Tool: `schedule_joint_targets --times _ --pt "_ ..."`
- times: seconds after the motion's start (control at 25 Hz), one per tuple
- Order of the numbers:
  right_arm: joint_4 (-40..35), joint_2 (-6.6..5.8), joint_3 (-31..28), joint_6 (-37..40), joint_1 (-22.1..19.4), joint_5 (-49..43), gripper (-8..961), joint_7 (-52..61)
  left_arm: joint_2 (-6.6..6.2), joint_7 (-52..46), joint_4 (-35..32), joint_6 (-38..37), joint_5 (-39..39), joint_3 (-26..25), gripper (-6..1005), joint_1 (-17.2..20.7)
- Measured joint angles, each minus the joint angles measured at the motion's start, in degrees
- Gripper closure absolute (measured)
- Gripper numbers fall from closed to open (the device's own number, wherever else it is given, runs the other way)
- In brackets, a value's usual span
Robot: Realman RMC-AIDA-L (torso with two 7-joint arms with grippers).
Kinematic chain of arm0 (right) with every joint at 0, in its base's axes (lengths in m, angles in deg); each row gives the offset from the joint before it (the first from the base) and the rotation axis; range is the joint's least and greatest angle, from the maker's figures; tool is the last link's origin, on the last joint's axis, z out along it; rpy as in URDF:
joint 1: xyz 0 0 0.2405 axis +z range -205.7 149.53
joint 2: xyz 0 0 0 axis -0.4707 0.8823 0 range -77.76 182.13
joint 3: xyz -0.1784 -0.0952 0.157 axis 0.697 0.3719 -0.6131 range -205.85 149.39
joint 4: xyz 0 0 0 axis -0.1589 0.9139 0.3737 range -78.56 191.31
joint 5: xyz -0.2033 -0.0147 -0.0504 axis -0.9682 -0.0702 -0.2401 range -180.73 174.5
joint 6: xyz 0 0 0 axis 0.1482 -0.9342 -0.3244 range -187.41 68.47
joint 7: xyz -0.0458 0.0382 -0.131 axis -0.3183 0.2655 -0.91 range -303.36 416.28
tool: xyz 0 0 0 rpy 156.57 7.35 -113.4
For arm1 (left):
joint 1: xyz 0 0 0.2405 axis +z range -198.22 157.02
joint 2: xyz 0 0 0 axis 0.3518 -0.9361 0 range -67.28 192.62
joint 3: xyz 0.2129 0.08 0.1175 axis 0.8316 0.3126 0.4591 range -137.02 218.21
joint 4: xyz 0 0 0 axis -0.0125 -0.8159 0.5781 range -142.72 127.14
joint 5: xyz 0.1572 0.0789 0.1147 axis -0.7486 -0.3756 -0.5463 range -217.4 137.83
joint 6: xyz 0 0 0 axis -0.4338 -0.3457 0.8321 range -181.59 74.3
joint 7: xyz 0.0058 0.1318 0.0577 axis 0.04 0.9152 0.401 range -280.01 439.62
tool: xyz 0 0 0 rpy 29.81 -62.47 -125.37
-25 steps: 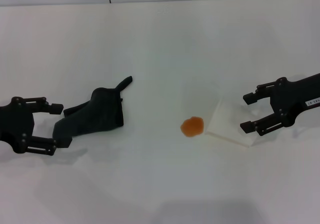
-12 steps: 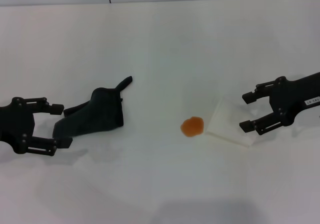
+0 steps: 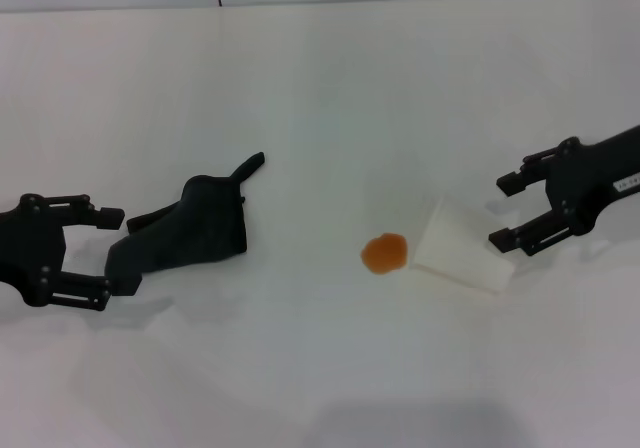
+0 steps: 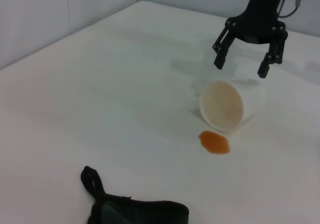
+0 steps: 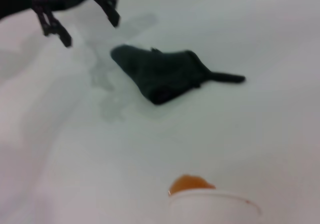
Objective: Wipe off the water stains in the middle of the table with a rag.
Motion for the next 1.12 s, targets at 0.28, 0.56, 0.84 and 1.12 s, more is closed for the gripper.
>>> schedule_joint_targets --times 0.28,0.56,0.84,1.12 --pt "-2.8 0.09 4.2 1.4 3.5 -7.1 111 9.6 -0.02 -0.6 0.0 0.0 0.1 0.0 128 -0.4" --pt "-4.5 0.75 7.9 5.5 9.0 -13.5 111 21.9 0.13 -1.1 -0.1 0.0 0.1 0.0 129 -0.9" --pt "-4.8 1.88 13.6 5.5 12.7 -17.1 111 30.2 0.38 -1.0 -0.2 0.1 0.1 0.0 129 -1.0" --pt "-4.8 2.86 14.5 5.0 14.3 -19.9 111 34.9 0.59 -1.0 -0.2 0.3 0.2 0.0 130 -1.4"
